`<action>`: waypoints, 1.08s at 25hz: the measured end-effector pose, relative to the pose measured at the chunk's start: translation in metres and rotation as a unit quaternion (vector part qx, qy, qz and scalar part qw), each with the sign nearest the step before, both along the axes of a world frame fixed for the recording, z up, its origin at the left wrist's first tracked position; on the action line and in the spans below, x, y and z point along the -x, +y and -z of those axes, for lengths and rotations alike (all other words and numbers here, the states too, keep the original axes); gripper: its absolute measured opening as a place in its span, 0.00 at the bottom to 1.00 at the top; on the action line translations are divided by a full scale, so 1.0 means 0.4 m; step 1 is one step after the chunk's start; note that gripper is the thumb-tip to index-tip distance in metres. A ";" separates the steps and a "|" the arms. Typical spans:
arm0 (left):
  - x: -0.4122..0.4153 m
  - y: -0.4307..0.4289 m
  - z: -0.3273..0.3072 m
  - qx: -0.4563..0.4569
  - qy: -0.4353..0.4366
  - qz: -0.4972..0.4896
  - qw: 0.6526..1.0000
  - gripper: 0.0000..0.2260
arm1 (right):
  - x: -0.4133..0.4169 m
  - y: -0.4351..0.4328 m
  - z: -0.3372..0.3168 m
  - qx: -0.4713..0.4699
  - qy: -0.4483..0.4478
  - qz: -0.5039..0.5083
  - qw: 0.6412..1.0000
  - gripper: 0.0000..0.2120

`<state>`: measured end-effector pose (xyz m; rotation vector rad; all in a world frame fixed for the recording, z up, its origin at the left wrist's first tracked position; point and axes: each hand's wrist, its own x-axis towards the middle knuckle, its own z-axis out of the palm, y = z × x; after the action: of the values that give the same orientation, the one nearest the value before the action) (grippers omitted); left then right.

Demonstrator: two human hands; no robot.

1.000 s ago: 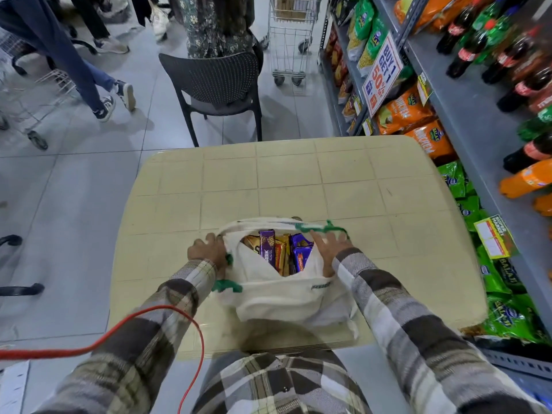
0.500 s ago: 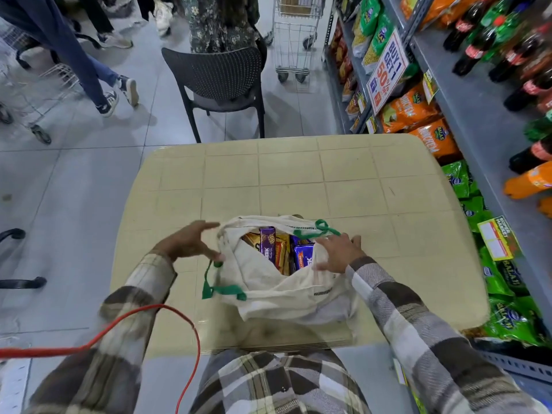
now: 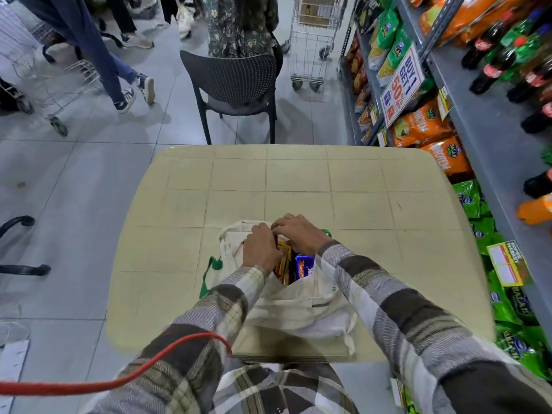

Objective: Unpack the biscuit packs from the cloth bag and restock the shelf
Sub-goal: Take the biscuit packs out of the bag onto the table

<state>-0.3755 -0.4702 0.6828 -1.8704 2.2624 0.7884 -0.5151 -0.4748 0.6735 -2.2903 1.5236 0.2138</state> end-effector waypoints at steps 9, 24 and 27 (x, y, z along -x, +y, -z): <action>-0.056 0.104 0.053 0.029 -0.107 0.016 0.994 0.26 | -0.023 -0.008 0.053 0.027 0.008 -0.133 0.991 0.28; -0.160 0.072 0.085 0.087 -0.074 0.126 0.985 0.22 | 0.094 0.110 0.093 0.035 -0.013 0.103 0.994 0.27; -0.158 0.057 0.087 0.081 -0.085 0.151 0.982 0.21 | 0.088 0.120 0.100 0.047 -0.016 0.114 0.992 0.27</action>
<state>-0.3123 -0.4476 0.6482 -1.5276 2.4752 0.3956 -0.5501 -0.4269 0.6333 -2.1536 1.7956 0.0435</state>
